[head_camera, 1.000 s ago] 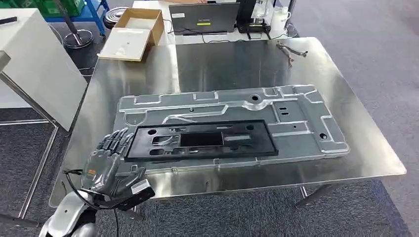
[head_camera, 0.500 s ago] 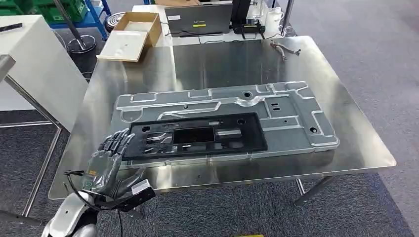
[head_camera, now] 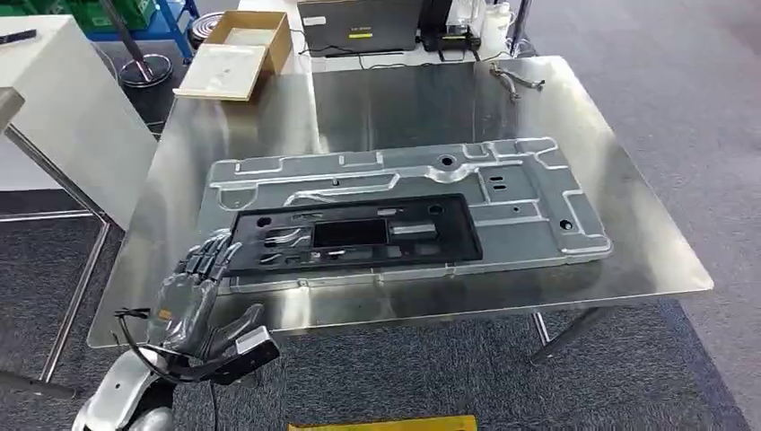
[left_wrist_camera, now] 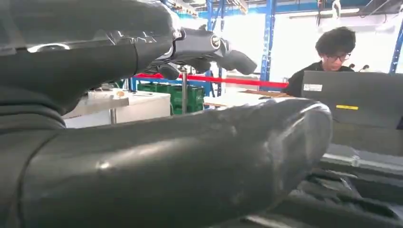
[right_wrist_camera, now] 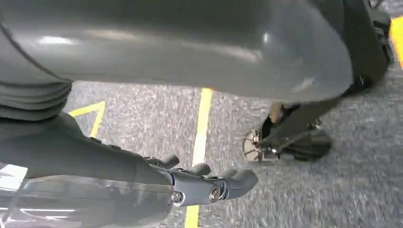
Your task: Take the parts from the cabinet and place them on the table.
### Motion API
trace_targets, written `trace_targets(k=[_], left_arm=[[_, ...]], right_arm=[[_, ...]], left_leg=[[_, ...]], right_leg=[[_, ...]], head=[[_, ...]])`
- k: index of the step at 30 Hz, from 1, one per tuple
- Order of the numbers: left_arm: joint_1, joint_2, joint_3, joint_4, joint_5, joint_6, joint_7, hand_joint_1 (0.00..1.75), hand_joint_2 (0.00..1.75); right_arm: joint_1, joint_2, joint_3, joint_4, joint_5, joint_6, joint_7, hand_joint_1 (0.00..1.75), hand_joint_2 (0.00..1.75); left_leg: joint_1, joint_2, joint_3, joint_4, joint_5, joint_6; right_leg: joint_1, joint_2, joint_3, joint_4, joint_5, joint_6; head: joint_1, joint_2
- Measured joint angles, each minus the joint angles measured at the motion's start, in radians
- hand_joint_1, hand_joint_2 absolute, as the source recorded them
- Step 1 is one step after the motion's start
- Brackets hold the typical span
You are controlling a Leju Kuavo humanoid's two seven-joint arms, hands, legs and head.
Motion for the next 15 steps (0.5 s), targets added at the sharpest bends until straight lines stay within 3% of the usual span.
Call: trace_targets(k=[1,3,4,5,7,8,9,10,11,12,13,14,15], left_arm=[[0.000,0.000,0.000,-0.001,0.000,0.002,0.000,0.00,0.00],[0.004,-0.002,0.000,-0.001,0.000,0.003,0.000,0.00,0.00],[0.008,-0.001,0.002,-0.001,0.001,0.003,0.000,0.00,0.00],[0.009,-0.001,0.003,-0.001,0.001,0.005,0.000,0.00,0.00],[0.008,-0.001,0.003,-0.001,0.000,0.007,0.000,0.00,0.00],[0.009,-0.001,0.003,-0.001,0.000,0.007,0.000,0.00,0.00],[0.010,-0.001,0.003,-0.001,0.000,0.008,0.000,0.00,0.00],[0.011,-0.001,0.003,-0.001,-0.001,0.008,0.000,0.00,0.00],[0.011,-0.001,0.004,-0.001,-0.002,0.009,0.000,0.00,0.00],[0.011,-0.001,0.004,-0.001,-0.003,0.010,0.000,0.00,0.00],[0.011,-0.001,0.004,-0.001,-0.004,0.011,0.000,0.00,0.00],[0.008,-0.001,0.004,-0.003,-0.005,0.013,0.000,0.00,0.00],[0.004,-0.001,0.005,-0.007,-0.006,0.014,0.000,0.00,0.00]], right_arm=[[-0.001,0.000,0.000,0.000,0.000,0.000,0.000,0.00,0.00],[-0.001,0.000,0.000,0.000,0.000,0.000,0.000,0.00,0.00],[0.001,-0.001,0.000,0.001,0.000,0.000,0.000,0.00,0.00],[0.000,-0.008,0.000,0.001,0.000,0.000,0.000,0.00,0.00],[0.002,-0.014,0.001,0.000,0.000,0.000,0.000,0.00,0.00],[0.002,-0.014,0.001,0.000,0.000,0.000,0.000,0.00,0.00],[0.002,-0.014,0.001,0.000,-0.001,0.000,0.000,0.00,0.00],[0.002,-0.015,0.001,0.000,-0.002,0.000,0.000,0.00,0.00],[0.002,-0.015,0.001,0.000,-0.003,0.000,0.000,0.00,0.00],[0.002,-0.015,0.001,0.000,-0.003,0.000,0.000,0.00,0.00],[0.002,-0.015,0.002,0.000,-0.003,0.000,0.000,0.00,0.00],[-0.001,-0.015,0.003,0.000,-0.003,0.000,0.000,0.00,0.00],[-0.001,-0.015,0.004,-0.002,-0.003,0.000,0.000,0.00,0.00]], left_leg=[[0.000,-0.001,-0.005,0.004,0.008,-0.009],[0.006,-0.005,-0.008,-0.007,0.028,-0.025],[0.013,-0.008,-0.016,0.001,0.019,-0.031],[0.013,-0.006,-0.029,0.032,-0.045,-0.032],[0.012,-0.006,-0.056,0.169,-0.189,-0.032],[0.012,-0.006,-0.063,0.241,-0.235,-0.031],[0.012,-0.006,-0.061,0.301,-0.253,-0.029],[0.011,-0.006,-0.043,0.325,-0.240,-0.026],[0.009,-0.006,-0.011,0.311,-0.210,-0.023],[0.005,-0.006,0.041,0.262,-0.175,-0.018],[0.000,-0.007,0.105,0.186,-0.161,-0.011],[-0.006,-0.007,0.182,0.092,-0.180,0.000],[-0.011,-0.007,0.234,0.002,-0.211,0.007]], right_leg=[[-0.002,0.000,-0.009,-0.005,-0.006,-0.009],[0.007,0.000,-0.021,0.003,0.007,-0.029],[0.003,-0.009,-0.035,0.000,0.022,-0.045],[0.006,-0.010,-0.048,0.000,0.034,-0.051],[0.011,-0.015,-0.078,0.000,0.056,-0.059],[0.014,-0.016,-0.093,0.002,0.068,-0.061],[0.018,-0.017,-0.111,0.004,0.079,-0.062],[0.021,-0.019,-0.131,0.008,0.091,-0.062],[0.022,-0.021,-0.148,0.012,0.100,-0.062],[0.022,-0.021,-0.163,0.016,0.108,-0.060],[0.022,-0.021,-0.172,0.019,0.115,-0.058],[0.021,-0.022,-0.176,0.020,0.122,-0.056],[0.024,-0.022,-0.180,0.021,0.130,-0.049]], head=[[-0.001,0.000],[0.000,0.000],[0.000,0.000],[-0.001,0.000],[-0.001,0.000],[0.000,0.000],[0.000,0.000],[0.000,0.000],[0.000,0.000],[0.000,0.000],[0.000,0.000],[0.000,0.000],[0.000,0.000]])
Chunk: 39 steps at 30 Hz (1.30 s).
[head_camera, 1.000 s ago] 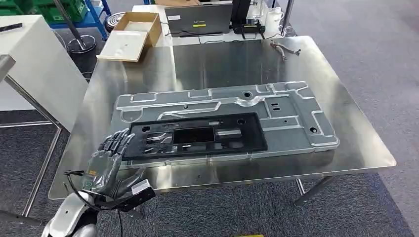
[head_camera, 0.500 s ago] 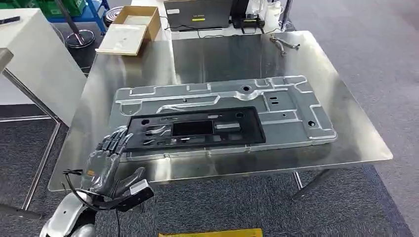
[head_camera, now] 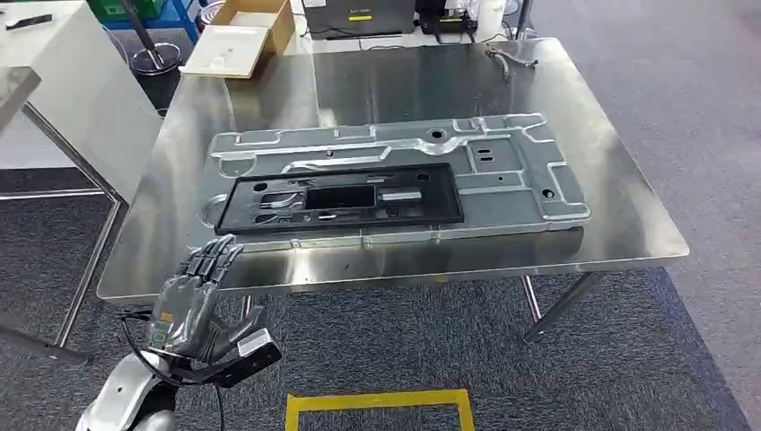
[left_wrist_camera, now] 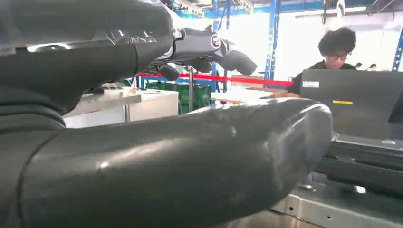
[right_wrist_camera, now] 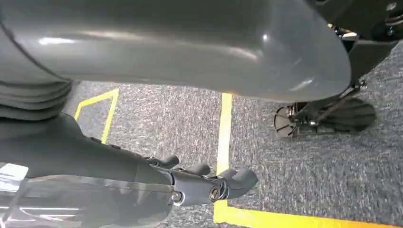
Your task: Take the parts from the cabinet and place them on the table.
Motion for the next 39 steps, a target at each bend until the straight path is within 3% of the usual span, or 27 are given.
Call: trace_targets(k=[1,3,4,5,6,8,9,11,13,15,16,17,19,21,23,24,26,28,29,30,31,34,35,36,37,38,39], left_arm=[[-0.003,0.000,0.001,-0.003,-0.001,0.003,0.000,0.00,0.00],[0.001,0.000,0.002,-0.003,-0.001,0.004,0.000,0.00,0.00],[0.003,-0.001,0.002,-0.003,-0.002,0.005,0.000,0.00,0.00],[0.002,-0.002,0.002,-0.003,-0.002,0.005,0.000,0.00,0.00],[0.002,-0.004,0.002,-0.003,-0.002,0.006,0.000,0.00,0.00],[0.004,-0.005,0.002,-0.003,-0.002,0.006,0.000,0.00,0.00],[0.004,-0.005,0.002,-0.003,-0.002,0.006,0.000,0.00,0.00],[0.005,-0.005,0.002,-0.003,-0.002,0.006,-0.001,0.00,0.00],[0.005,-0.005,0.002,-0.003,-0.002,0.006,-0.001,0.00,0.00],[0.003,-0.005,0.002,-0.003,-0.002,0.006,-0.001,0.00,0.00],[0.004,-0.005,0.002,-0.003,-0.003,0.007,-0.001,0.00,0.00],[0.004,-0.005,0.002,-0.003,-0.003,0.008,-0.002,0.00,0.00],[0.005,-0.007,0.002,-0.003,-0.005,0.008,-0.002,0.00,0.00],[0.006,-0.007,0.003,-0.003,-0.005,0.008,-0.002,0.00,0.00],[0.005,-0.007,0.003,-0.003,-0.005,0.008,-0.002,0.00,0.00],[0.006,-0.007,0.003,-0.003,-0.005,0.008,-0.002,0.00,0.00],[0.006,-0.007,0.003,-0.003,-0.006,0.008,-0.002,0.00,0.00],[0.003,-0.007,0.003,-0.003,-0.009,0.007,-0.002,0.00,0.00],[0.001,-0.007,0.003,-0.003,-0.010,0.006,-0.002,0.00,0.00],[-0.004,-0.007,0.003,-0.003,-0.011,0.006,-0.002,0.00,0.00],[-0.006,-0.007,0.003,-0.004,-0.011,0.006,-0.002,0.00,0.00],[-0.004,-0.007,0.003,-0.004,-0.012,0.005,0.000,0.00,0.00],[-0.005,-0.008,0.003,-0.004,-0.012,0.005,0.000,0.00,0.00],[-0.007,-0.009,0.003,-0.004,-0.012,0.005,0.000,0.00,0.00],[-0.006,-0.010,0.003,-0.004,-0.012,0.005,0.000,0.00,0.00],[0.001,-0.010,0.003,-0.004,-0.014,0.005,0.000,0.00,0.00],[0.011,-0.010,0.003,-0.004,-0.018,0.007,0.000,0.00,0.00]], right_arm=[[0.001,0.000,0.002,0.000,0.000,0.000,0.000,0.00,0.00],[0.000,0.000,0.003,0.000,0.000,0.000,0.000,0.00,0.00],[0.002,0.000,0.003,0.000,0.000,0.000,0.000,0.00,0.00],[0.003,0.000,0.003,0.000,0.000,-0.001,0.000,0.00,0.00],[0.003,0.000,0.004,0.000,-0.001,-0.001,0.000,0.00,0.00],[0.003,0.002,0.004,0.000,-0.001,-0.001,0.000,0.00,0.00],[0.003,0.004,0.004,0.000,-0.001,-0.001,0.000,0.00,0.00],[0.003,0.006,0.004,0.000,-0.001,-0.001,0.000,0.00,0.00],[0.001,0.006,0.004,0.000,-0.001,-0.001,0.000,0.00,0.00],[0.001,0.006,0.004,0.000,-0.002,-0.001,0.000,0.00,0.00],[0.001,0.006,0.004,0.000,-0.002,-0.001,0.000,0.00,0.00],[0.000,0.006,0.004,0.000,-0.002,0.000,0.000,0.00,0.00],[0.003,0.006,0.004,0.000,-0.003,0.000,0.000,0.00,0.00],[0.002,0.006,0.005,0.000,-0.003,0.000,0.000,0.00,0.00],[0.003,0.003,0.005,0.000,-0.004,0.000,0.000,0.00,0.00],[0.003,0.000,0.005,0.000,-0.005,0.000,0.000,0.00,0.00],[0.003,-0.003,0.005,0.000,-0.005,0.000,0.000,0.00,0.00],[0.003,-0.003,0.005,0.000,-0.007,0.000,0.000,0.00,0.00],[0.002,-0.003,0.005,0.000,-0.008,0.000,0.000,0.00,0.00],[0.001,-0.003,0.005,0.000,-0.009,0.001,0.000,0.00,0.00],[0.002,-0.003,0.005,0.000,-0.011,0.005,0.000,0.00,0.00],[0.003,-0.003,0.005,0.000,-0.011,0.005,0.000,0.00,0.00],[0.004,-0.003,0.006,0.000,-0.011,0.005,0.000,0.00,0.00],[0.004,-0.003,0.006,0.000,-0.011,0.005,0.000,0.00,0.00],[0.004,-0.003,0.006,0.000,-0.011,0.005,0.000,0.00,0.00],[0.004,-0.003,0.006,0.000,-0.011,0.005,0.000,0.00,0.00],[0.005,-0.001,0.006,0.000,-0.011,0.005,0.000,0.00,0.00]], left_leg=[[-0.002,0.000,0.008,-0.024,-0.011,-0.002],[-0.010,0.000,-0.006,-0.027,0.008,0.008],[0.000,0.003,-0.007,-0.051,0.029,0.014],[0.002,0.011,-0.009,-0.056,0.043,0.013],[0.003,0.010,-0.022,-0.056,0.054,0.025],[0.000,0.012,-0.051,-0.048,0.070,0.030],[-0.001,0.014,-0.067,-0.042,0.078,0.029],[0.001,0.015,-0.102,-0.026,0.091,0.024],[0.005,0.014,-0.137,-0.001,0.098,0.015],[0.000,0.014,-0.165,0.031,0.100,0.004],[0.000,0.014,-0.171,0.034,0.108,-0.003],[0.000,0.014,-0.176,0.034,0.116,-0.009],[0.003,0.011,-0.189,0.034,0.126,-0.022],[0.008,0.011,-0.212,0.086,0.041,-0.034],[0.011,0.011,-0.243,0.227,-0.065,-0.041],[0.012,0.011,-0.251,0.286,-0.087,-0.043],[0.012,0.011,-0.222,0.303,-0.053,-0.041],[0.012,0.011,-0.117,0.175,0.022,-0.036],[0.012,0.009,-0.058,0.096,0.027,-0.031],[0.007,0.008,-0.011,0.011,-0.012,-0.024],[0.002,0.006,0.004,-0.017,-0.014,-0.019],[-0.005,0.007,-0.018,-0.023,0.016,0.003],[0.006,0.016,-0.025,-0.035,0.037,0.012],[0.004,0.014,-0.038,-0.038,0.050,0.021],[0.003,0.015,-0.053,-0.038,0.062,0.034],[0.001,0.015,-0.068,-0.037,0.075,0.034],[-0.003,0.017,-0.086,-0.035,0.090,0.035]], right_leg=[[-0.003,-0.001,-0.004,-0.003,0.012,0.007],[-0.010,-0.002,-0.006,-0.018,0.036,0.020],[-0.002,0.000,-0.008,-0.020,0.035,0.026],[-0.006,0.003,-0.014,-0.007,0.004,0.029],[-0.006,0.005,-0.027,0.038,-0.059,0.033],[-0.009,0.006,-0.064,0.181,-0.167,0.038],[-0.011,0.006,-0.075,0.241,-0.184,0.042],[-0.017,0.006,-0.051,0.264,-0.131,0.050],[-0.024,0.005,0.044,0.149,-0.067,0.056],[-0.018,0.008,0.133,0.009,-0.109,0.054],[-0.018,0.011,0.132,-0.002,-0.120,0.040],[-0.016,0.012,0.124,-0.002,-0.118,0.038],[-0.019,0.009,0.109,-0.005,-0.098,0.019],[-0.019,0.004,0.089,-0.006,-0.079,0.005],[-0.015,0.001,0.067,-0.005,-0.060,-0.002],[-0.013,0.001,0.054,-0.004,-0.050,-0.002],[-0.011,0.001,0.025,0.000,-0.031,-0.001],[-0.011,0.001,-0.001,0.005,-0.012,0.004],[-0.012,0.002,-0.008,0.006,-0.003,0.007],[-0.010,0.003,-0.013,0.005,0.006,0.013],[-0.011,0.002,-0.013,0.001,0.016,0.020],[-0.013,0.002,-0.011,-0.022,0.053,0.042],[-0.016,0.005,-0.017,-0.012,0.032,0.045],[-0.013,0.007,-0.028,0.012,-0.020,0.044],[-0.014,0.007,-0.041,0.069,-0.094,0.042],[-0.013,0.007,-0.053,0.141,-0.158,0.042],[-0.013,0.007,-0.063,0.220,-0.196,0.044]], head=[[0.000,0.000],[0.000,0.000],[0.000,0.000],[0.000,0.000],[0.001,0.000],[0.000,0.000],[0.000,0.000],[0.000,0.000],[0.000,0.000],[0.000,0.000],[0.000,0.000],[0.000,0.000],[0.000,0.000],[0.000,0.000],[0.000,0.000],[0.000,0.000],[0.000,0.000],[0.000,0.000],[0.000,0.000],[0.000,0.000],[0.000,0.000],[0.000,0.000],[0.000,0.000],[0.000,0.000],[0.000,0.000],[0.000,0.000],[0.000,0.000]])
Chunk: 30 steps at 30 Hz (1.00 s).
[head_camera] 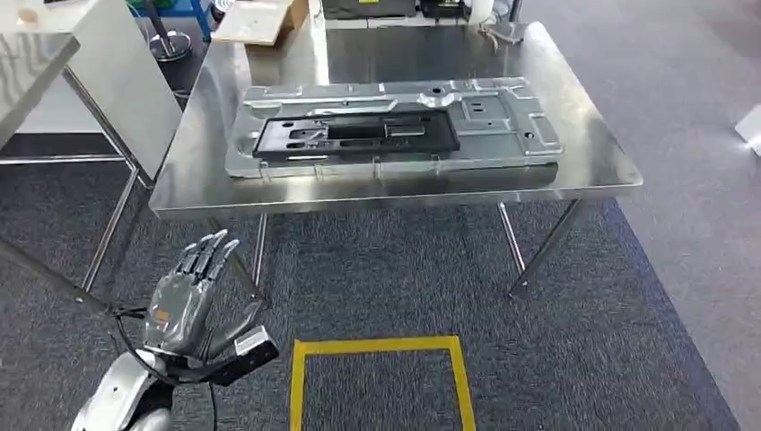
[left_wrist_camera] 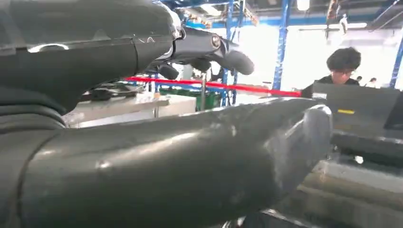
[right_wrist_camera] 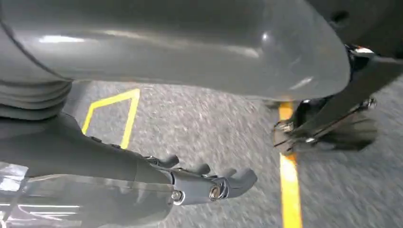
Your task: Take the parts from the cabinet and place them on the table.
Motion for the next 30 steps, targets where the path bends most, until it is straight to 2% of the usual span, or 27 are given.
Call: trace_targets(k=[1,2,3,4,5,6,7,8,10,11,12,13,14,15,16,17,19,20,21,22,23,25,26,27,28,29,30], left_arm=[[0.008,0.000,0.000,0.000,-0.006,0.003,0.000,0.00,0.00],[0.023,-0.002,0.000,0.000,-0.015,0.010,0.000,0.00,0.00],[0.038,-0.003,0.000,-0.001,-0.019,0.014,-0.002,0.00,0.00],[0.051,-0.004,0.000,-0.001,-0.027,0.021,-0.002,0.00,0.00],[0.061,-0.005,0.000,-0.002,-0.030,0.027,-0.002,0.00,0.00],[0.070,-0.006,0.000,-0.003,-0.035,0.032,-0.003,0.00,0.00],[0.076,-0.008,0.000,-0.005,-0.037,0.038,-0.003,0.00,0.00],[0.081,-0.008,0.000,-0.005,-0.038,0.043,-0.004,0.00,0.00],[0.091,-0.010,0.000,-0.005,-0.040,0.044,-0.005,0.00,0.00],[0.096,-0.011,0.000,-0.005,-0.040,0.044,-0.006,0.00,0.00],[0.102,-0.013,0.000,-0.005,-0.040,0.044,-0.006,0.00,0.00],[0.105,-0.013,0.000,-0.005,-0.040,0.044,-0.006,0.00,0.00],[0.106,-0.013,0.000,-0.005,-0.040,0.044,-0.005,0.00,0.00],[0.106,-0.013,0.000,-0.005,-0.040,0.044,-0.004,0.00,0.00],[0.107,-0.013,0.000,-0.005,-0.040,0.044,-0.004,0.00,0.00],[0.108,-0.013,0.000,-0.005,-0.040,0.044,-0.004,0.00,0.00],[0.109,-0.014,0.001,-0.005,-0.041,0.044,-0.004,0.00,0.00],[0.108,-0.014,0.001,-0.005,-0.045,0.045,-0.006,0.00,0.00],[0.107,-0.014,0.001,-0.005,-0.046,0.045,-0.007,0.00,0.00],[0.103,-0.015,0.001,-0.005,-0.047,0.046,-0.008,0.00,0.00],[0.098,-0.016,0.001,-0.005,-0.047,0.047,-0.009,0.00,0.00],[0.091,-0.018,0.002,-0.004,-0.047,0.042,-0.013,0.00,0.00],[0.090,-0.019,0.002,-0.004,-0.047,0.038,-0.013,0.00,0.00],[0.084,-0.022,0.002,-0.004,-0.047,0.034,-0.013,0.00,0.00],[0.080,-0.023,0.002,-0.004,-0.047,0.030,-0.014,0.00,0.00],[0.078,-0.023,0.003,-0.004,-0.047,0.027,-0.014,0.00,0.00],[0.078,-0.024,0.003,-0.004,-0.046,0.024,-0.013,0.00,0.00]], right_arm=[[0.000,0.002,0.000,0.000,0.000,-0.002,0.001,0.00,0.00],[0.000,0.005,0.002,0.000,0.000,-0.009,0.006,0.00,0.00],[0.000,0.007,0.003,0.000,0.000,-0.012,0.010,0.00,0.00],[-0.001,0.007,0.006,0.000,0.000,-0.014,0.012,0.00,0.00],[-0.003,0.007,0.007,0.000,0.000,-0.015,0.013,0.00,0.00],[-0.005,0.007,0.009,0.000,-0.001,-0.018,0.018,0.00,0.00],[-0.004,0.007,0.011,0.000,-0.001,-0.023,0.019,0.00,0.00],[-0.004,0.007,0.014,0.000,-0.002,-0.026,0.020,0.00,0.00],[-0.004,0.007,0.014,0.000,-0.003,-0.027,0.020,0.00,0.00],[-0.002,0.007,0.015,0.000,-0.003,-0.027,0.021,0.00,0.00],[-0.002,0.007,0.015,0.000,-0.003,-0.027,0.021,0.00,0.00],[-0.002,0.007,0.015,0.000,-0.003,-0.027,0.021,0.00,0.00],[-0.002,0.006,0.016,0.000,-0.003,-0.027,0.021,0.00,0.00],[-0.001,0.003,0.016,0.000,-0.003,-0.027,0.021,0.00,0.00],[-0.001,0.000,0.016,0.000,-0.003,-0.027,0.021,0.00,0.00],[-0.001,-0.002,0.016,0.000,-0.003,-0.026,0.021,0.00,0.00],[-0.001,-0.003,0.017,0.000,-0.003,-0.026,0.021,0.00,0.00],[-0.001,-0.003,0.019,0.000,-0.003,-0.026,0.021,0.00,0.00],[-0.004,-0.003,0.019,0.000,-0.003,-0.027,0.021,0.00,0.00],[-0.004,-0.003,0.021,-0.001,-0.003,-0.029,0.021,0.00,0.00],[-0.003,-0.003,0.022,-0.002,-0.004,-0.029,0.020,0.00,0.00],[-0.004,-0.003,0.023,-0.002,-0.006,-0.029,0.018,0.00,0.00],[-0.002,-0.003,0.023,-0.001,-0.008,-0.029,0.018,0.00,0.00],[-0.002,-0.003,0.023,-0.001,-0.009,-0.029,0.018,0.00,0.00],[-0.002,-0.003,0.024,-0.001,-0.010,-0.030,0.018,0.00,0.00],[-0.002,-0.002,0.024,-0.001,-0.012,-0.029,0.018,0.00,0.00],[-0.002,0.000,0.024,-0.001,-0.013,-0.029,0.018,0.00,0.00]], left_leg=[[-0.001,0.001,-0.015,0.004,0.010,-0.001],[-0.002,0.001,-0.037,0.009,0.022,-0.003],[-0.003,0.002,-0.059,0.017,0.032,-0.006],[-0.003,0.002,-0.080,0.026,0.040,-0.009],[-0.003,0.001,-0.096,0.037,0.048,-0.012],[-0.004,0.000,-0.109,0.049,0.052,-0.017],[-0.006,0.000,-0.117,0.059,0.057,-0.022],[-0.005,0.000,-0.121,0.059,0.070,-0.029],[-0.001,-0.001,-0.127,0.050,0.095,-0.040],[0.003,-0.004,-0.134,0.053,0.086,-0.047],[0.006,-0.006,-0.148,0.077,0.034,-0.054],[0.008,-0.006,-0.163,0.129,-0.040,-0.060],[0.011,-0.006,-0.177,0.196,-0.102,-0.064],[0.013,-0.005,-0.184,0.269,-0.148,-0.068],[0.014,-0.006,-0.184,0.327,-0.157,-0.070],[0.016,-0.006,-0.172,0.352,-0.133,-0.071],[0.017,-0.006,-0.098,0.304,-0.045,-0.073],[0.017,-0.006,-0.028,0.228,-0.027,-0.073],[0.017,-0.007,0.048,0.135,-0.059,-0.070],[0.010,-0.008,0.119,0.018,-0.109,-0.065],[0.008,-0.010,0.126,-0.012,-0.127,-0.052],[0.001,-0.010,0.110,-0.001,-0.110,-0.037],[0.008,-0.008,0.098,-0.012,-0.090,-0.024],[0.009,0.000,0.088,-0.012,-0.075,-0.015],[0.007,-0.001,0.071,-0.011,-0.062,-0.005],[0.004,-0.001,0.055,-0.011,-0.049,0.002],[0.000,-0.001,0.037,-0.010,-0.035,0.004]], right_leg=[[0.000,0.000,-0.001,0.040,0.003,0.001],[0.000,0.000,0.012,0.062,0.041,0.003],[0.000,0.000,0.042,0.044,0.089,0.002],[0.000,0.000,0.089,-0.006,0.121,0.001],[-0.001,0.000,0.152,-0.081,0.123,-0.002],[0.000,0.001,0.231,-0.180,0.081,-0.007],[0.007,0.002,0.276,-0.263,0.047,-0.010],[0.010,0.002,0.269,-0.273,0.041,-0.013],[0.015,0.002,0.255,-0.272,0.062,-0.025],[0.007,-0.004,0.242,-0.276,0.077,-0.035],[0.008,-0.006,0.228,-0.275,0.091,-0.043],[0.008,-0.009,0.212,-0.275,0.104,-0.050],[0.008,-0.011,0.196,-0.274,0.117,-0.051],[0.009,-0.011,0.179,-0.273,0.131,-0.050],[0.009,-0.012,0.158,-0.271,0.146,-0.049],[0.008,-0.012,0.137,-0.267,0.158,-0.048],[0.004,-0.013,0.095,-0.254,0.181,-0.041],[0.002,-0.013,0.074,-0.246,0.193,-0.035],[0.001,-0.012,0.065,-0.239,0.202,-0.031],[0.003,-0.010,0.058,-0.236,0.210,-0.021],[0.003,-0.013,0.057,-0.237,0.221,-0.016],[-0.001,-0.015,0.056,-0.251,0.249,-0.002],[0.002,-0.012,0.053,-0.253,0.259,0.007],[-0.004,-0.006,0.040,-0.235,0.217,0.007],[-0.003,-0.005,0.030,-0.194,0.145,0.005],[-0.003,-0.004,0.018,-0.131,0.075,0.004],[-0.002,-0.003,0.007,-0.056,0.017,0.004]], head=[[0.000,0.000],[0.000,0.000],[0.000,0.000],[0.000,0.000],[0.000,0.000],[0.000,0.000],[0.000,0.000],[0.000,0.000],[0.000,0.000],[0.000,0.000],[0.000,0.000],[0.000,0.000],[0.000,0.000],[0.000,0.000],[0.000,0.000],[0.000,0.000],[0.000,0.000],[0.000,0.000],[0.000,0.000],[0.000,0.000],[0.000,0.000],[0.000,0.000],[0.001,0.000],[0.000,0.000],[0.000,0.000],[0.000,0.000],[0.000,0.000]])
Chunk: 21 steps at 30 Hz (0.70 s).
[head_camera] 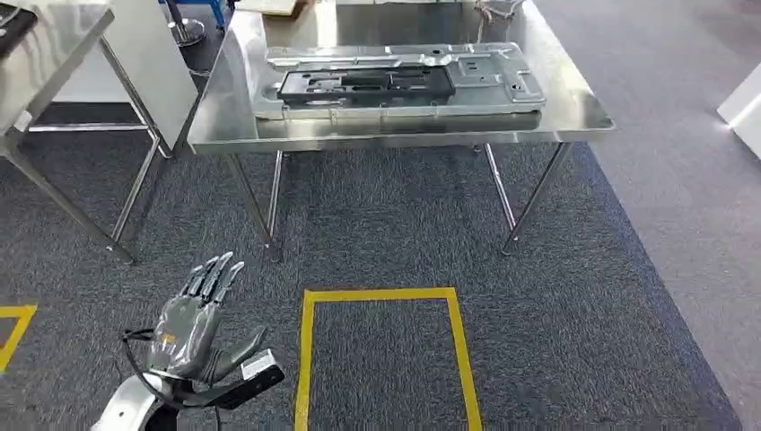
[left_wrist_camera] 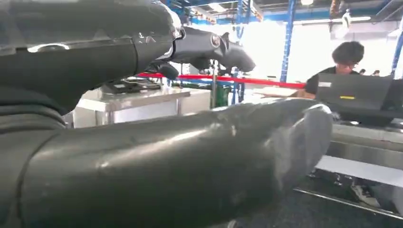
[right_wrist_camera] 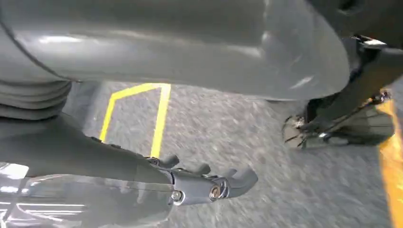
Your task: Take the parts from the cabinet and place them on the table.
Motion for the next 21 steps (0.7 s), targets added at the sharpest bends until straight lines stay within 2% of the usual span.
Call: trace_targets(k=[1,2,3,4,5,6,7,8,9,10,11,12,13,14,15,16,17,18,19,20,21], left_arm=[[0.000,-0.002,0.000,0.000,0.000,-0.002,0.000,0.00,0.00],[-0.001,-0.003,0.000,0.000,0.000,-0.003,0.000,0.00,0.00],[-0.003,-0.004,0.000,0.000,0.000,-0.003,0.000,0.00,0.00],[-0.006,-0.005,0.000,0.000,0.000,-0.004,0.001,0.00,0.00],[-0.010,-0.005,0.001,0.000,0.001,-0.005,0.002,0.00,0.00],[-0.015,-0.006,0.002,0.000,0.002,-0.008,0.002,0.00,0.00],[-0.020,-0.007,0.003,0.000,0.002,-0.010,0.002,0.00,0.00],[-0.026,-0.007,0.005,0.000,0.003,-0.012,0.003,0.00,0.00],[-0.032,-0.007,0.006,0.000,0.005,-0.016,0.003,0.00,0.00],[-0.036,-0.007,0.007,0.000,0.010,-0.019,0.003,0.00,0.00],[-0.039,-0.006,0.007,0.000,0.017,-0.020,0.000,0.00,0.00],[-0.039,-0.007,0.008,0.000,0.024,-0.021,-0.002,0.00,0.00],[-0.039,-0.007,0.008,0.000,0.026,-0.021,-0.003,0.00,0.00],[-0.040,-0.007,0.010,0.000,0.029,-0.021,-0.003,0.00,0.00],[-0.040,-0.005,0.011,0.000,0.029,-0.020,-0.002,0.00,0.00],[-0.041,-0.005,0.011,0.001,0.029,-0.020,0.000,0.00,0.00],[-0.041,-0.005,0.011,0.002,0.029,-0.019,0.001,0.00,0.00],[-0.041,-0.004,0.011,0.003,0.029,-0.019,0.001,0.00,0.00],[-0.042,-0.004,0.011,0.003,0.029,-0.019,0.001,0.00,0.00],[-0.043,-0.004,0.011,0.003,0.029,-0.019,0.001,0.00,0.00],[-0.047,-0.004,0.011,0.003,0.029,-0.018,0.002,0.00,0.00]], right_arm=[[0.000,0.002,0.000,0.000,-0.001,0.000,0.000,0.00,0.00],[-0.001,0.003,0.000,0.000,-0.002,0.000,-0.001,0.00,0.00],[-0.001,0.005,0.000,0.000,-0.003,0.001,-0.002,0.00,0.00],[-0.001,0.005,0.000,0.000,-0.004,0.002,-0.004,0.00,0.00],[-0.002,0.005,0.001,0.000,-0.004,0.003,-0.008,0.00,0.00],[-0.005,0.005,0.001,0.000,-0.005,0.005,-0.010,0.00,0.00],[-0.006,0.005,0.001,0.000,-0.005,0.007,-0.014,0.00,0.00],[-0.006,0.005,0.001,0.000,-0.006,0.010,-0.018,0.00,0.00],[-0.010,0.005,0.001,0.000,-0.008,0.014,-0.019,0.00,0.00],[-0.011,0.005,0.001,0.000,-0.008,0.021,-0.021,0.00,0.00],[-0.007,0.005,0.001,0.000,-0.010,0.023,-0.021,0.00,0.00],[-0.004,0.005,0.001,0.000,-0.010,0.024,-0.021,0.00,0.00],[-0.004,0.005,0.001,0.000,-0.010,0.024,-0.021,0.00,0.00],[-0.002,0.004,0.001,0.000,-0.010,0.024,-0.020,0.00,0.00],[-0.001,0.004,0.001,0.000,-0.011,0.024,-0.020,0.00,0.00],[0.001,0.002,0.001,0.001,-0.011,0.024,-0.020,0.00,0.00],[0.001,-0.003,0.001,0.001,-0.013,0.024,-0.019,0.00,0.00],[0.002,-0.003,0.002,0.001,-0.014,0.024,-0.019,0.00,0.00],[0.002,-0.003,0.002,0.001,-0.014,0.024,-0.018,0.00,0.00],[0.002,-0.003,0.003,0.001,-0.016,0.024,-0.018,0.00,0.00],[0.002,-0.003,0.003,0.001,-0.018,0.025,-0.018,0.00,0.00]], left_leg=[[-0.003,0.001,-0.019,0.002,0.014,0.001],[-0.006,0.002,-0.039,0.006,0.028,0.000],[-0.007,0.002,-0.061,0.012,0.041,-0.002],[-0.009,0.002,-0.086,0.020,0.054,-0.003],[-0.010,0.002,-0.109,0.028,0.064,-0.005],[-0.010,0.001,-0.125,0.039,0.074,-0.008],[-0.014,0.000,-0.137,0.051,0.080,-0.013],[-0.015,0.001,-0.145,0.058,0.084,-0.018],[-0.013,0.002,-0.155,0.059,0.097,-0.026],[-0.009,0.003,-0.158,0.054,0.108,-0.031],[-0.012,0.003,-0.160,0.053,0.117,-0.038],[-0.006,-0.001,-0.168,0.060,0.109,-0.043],[-0.005,-0.004,-0.182,0.087,0.055,-0.051],[0.001,-0.004,-0.197,0.147,-0.016,-0.059],[0.005,-0.004,-0.212,0.216,-0.068,-0.065],[0.009,-0.004,-0.226,0.285,-0.097,-0.070],[0.012,-0.004,-0.232,0.340,-0.093,-0.073],[0.015,-0.004,-0.218,0.348,-0.062,-0.076],[0.017,-0.004,-0.190,0.321,-0.032,-0.077],[0.018,-0.003,-0.131,0.245,-0.001,-0.077],[0.018,-0.004,-0.065,0.155,0.009,-0.074]], right_leg=[[0.001,0.000,-0.006,0.067,-0.026,0.000],[0.002,0.000,-0.002,0.109,-0.011,0.000],[0.003,0.000,0.015,0.116,0.028,-0.002],[0.004,0.000,0.049,0.092,0.077,-0.005],[0.005,0.000,0.098,0.039,0.104,-0.010],[0.006,0.000,0.170,-0.046,0.097,-0.016],[0.011,0.000,0.258,-0.148,0.059,-0.022],[0.015,0.001,0.295,-0.231,0.024,-0.027],[0.018,0.001,0.289,-0.240,0.017,-0.032],[0.023,0.003,0.279,-0.237,0.025,-0.038],[0.017,0.003,0.274,-0.241,0.035,-0.046],[0.013,-0.003,0.264,-0.242,0.048,-0.052],[0.013,-0.003,0.253,-0.242,0.059,-0.059],[0.013,-0.006,0.241,-0.242,0.070,-0.064],[0.014,-0.007,0.230,-0.241,0.079,-0.064],[0.014,-0.007,0.218,-0.240,0.088,-0.063],[0.014,-0.007,0.203,-0.237,0.097,-0.062],[0.013,-0.007,0.189,-0.232,0.105,-0.059],[0.012,-0.007,0.179,-0.227,0.109,-0.056],[0.010,-0.006,0.169,-0.220,0.112,-0.052],[0.009,-0.006,0.163,-0.214,0.114,-0.049]], head=[[0.000,0.000],[0.000,0.000],[0.000,0.000],[0.000,0.000],[0.000,0.000],[0.000,0.000],[0.000,0.000],[-0.001,0.000],[0.000,0.000],[0.000,0.000],[0.000,0.000],[0.000,0.000],[0.000,0.000],[0.000,0.000],[0.000,0.000],[0.000,0.000],[0.000,0.000],[0.000,0.000],[0.000,0.000],[0.000,0.000],[0.000,0.000]])
